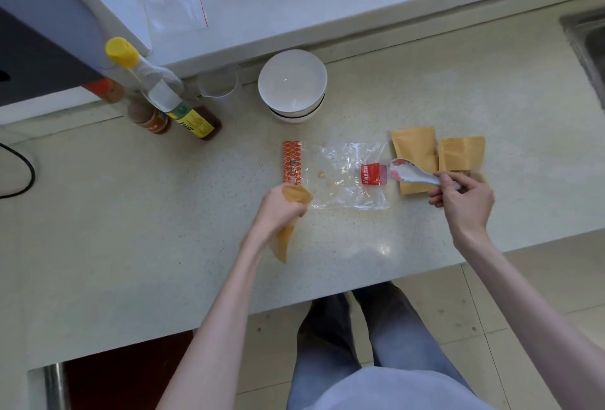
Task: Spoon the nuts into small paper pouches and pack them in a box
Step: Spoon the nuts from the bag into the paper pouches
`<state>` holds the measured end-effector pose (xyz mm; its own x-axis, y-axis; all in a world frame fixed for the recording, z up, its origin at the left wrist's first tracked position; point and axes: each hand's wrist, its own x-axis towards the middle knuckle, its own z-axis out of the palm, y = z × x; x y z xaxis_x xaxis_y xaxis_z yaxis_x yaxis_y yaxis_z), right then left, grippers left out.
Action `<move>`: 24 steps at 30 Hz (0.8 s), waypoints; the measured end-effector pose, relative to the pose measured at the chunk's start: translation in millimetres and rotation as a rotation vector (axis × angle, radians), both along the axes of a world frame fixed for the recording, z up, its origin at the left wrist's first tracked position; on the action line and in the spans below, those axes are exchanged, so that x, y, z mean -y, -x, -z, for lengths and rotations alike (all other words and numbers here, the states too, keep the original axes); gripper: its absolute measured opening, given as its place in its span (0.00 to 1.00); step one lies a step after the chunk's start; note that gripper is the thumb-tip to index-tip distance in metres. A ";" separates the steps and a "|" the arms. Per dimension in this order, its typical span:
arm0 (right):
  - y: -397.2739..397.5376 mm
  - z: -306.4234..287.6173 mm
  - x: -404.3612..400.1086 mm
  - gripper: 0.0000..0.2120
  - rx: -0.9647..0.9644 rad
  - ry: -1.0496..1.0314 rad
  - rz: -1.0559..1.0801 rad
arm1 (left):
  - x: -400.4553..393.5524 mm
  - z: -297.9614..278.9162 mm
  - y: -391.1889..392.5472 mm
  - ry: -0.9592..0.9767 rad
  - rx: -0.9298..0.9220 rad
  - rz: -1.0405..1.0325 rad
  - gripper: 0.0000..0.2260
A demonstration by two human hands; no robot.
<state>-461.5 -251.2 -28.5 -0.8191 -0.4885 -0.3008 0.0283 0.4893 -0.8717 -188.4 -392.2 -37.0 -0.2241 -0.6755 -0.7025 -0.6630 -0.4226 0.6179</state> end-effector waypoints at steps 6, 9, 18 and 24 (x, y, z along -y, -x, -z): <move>-20.9 -5.1 1.6 0.07 0.035 0.018 -0.085 | 9.4 2.2 2.3 -0.054 -0.001 -0.071 0.22; -28.6 -11.7 1.9 0.07 0.070 0.019 -0.121 | -0.9 0.5 -8.9 -0.018 -0.040 -0.128 0.18; -39.3 -46.4 2.4 0.05 0.196 -0.082 -0.306 | -40.0 -36.1 -49.1 0.233 -0.106 -0.321 0.25; -51.5 -82.3 17.4 0.08 0.147 -0.044 -0.434 | -48.4 -66.5 -64.3 0.312 -0.148 -0.346 0.22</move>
<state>-410.0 -268.6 53.8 -0.4884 -0.7614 -0.4263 -0.0659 0.5194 -0.8520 -124.1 -343.8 29.5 -0.0313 -0.9012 -0.4323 -0.4122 -0.3823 0.8270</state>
